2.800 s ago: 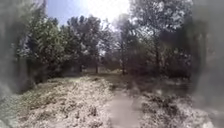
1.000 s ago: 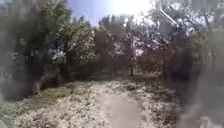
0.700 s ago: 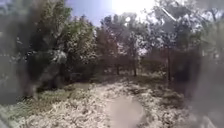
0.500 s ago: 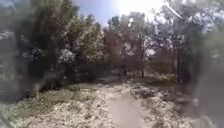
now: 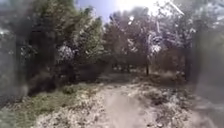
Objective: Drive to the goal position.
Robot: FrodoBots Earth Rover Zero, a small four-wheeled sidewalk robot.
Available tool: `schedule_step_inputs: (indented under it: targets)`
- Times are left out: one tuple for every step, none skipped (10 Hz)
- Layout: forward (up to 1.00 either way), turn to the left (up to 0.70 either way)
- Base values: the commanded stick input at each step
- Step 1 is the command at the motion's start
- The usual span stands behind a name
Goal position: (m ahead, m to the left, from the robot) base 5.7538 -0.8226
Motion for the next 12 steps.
schedule_step_inputs:
  targets:
    - [0.70, -0.35]
    - [0.70, -0.35]
    - [0.70, 0.00]
    - [0.70, 0.00]
    - [0.70, 0.00]
    - [0.70, 0.00]
    - [0.70, 0.00]
    - [0.70, 0.00]
    - [0.70, 0.00]
    - [0.70, 0.00]
    - [0.70, 0.00]
    - [0.70, 0.00]
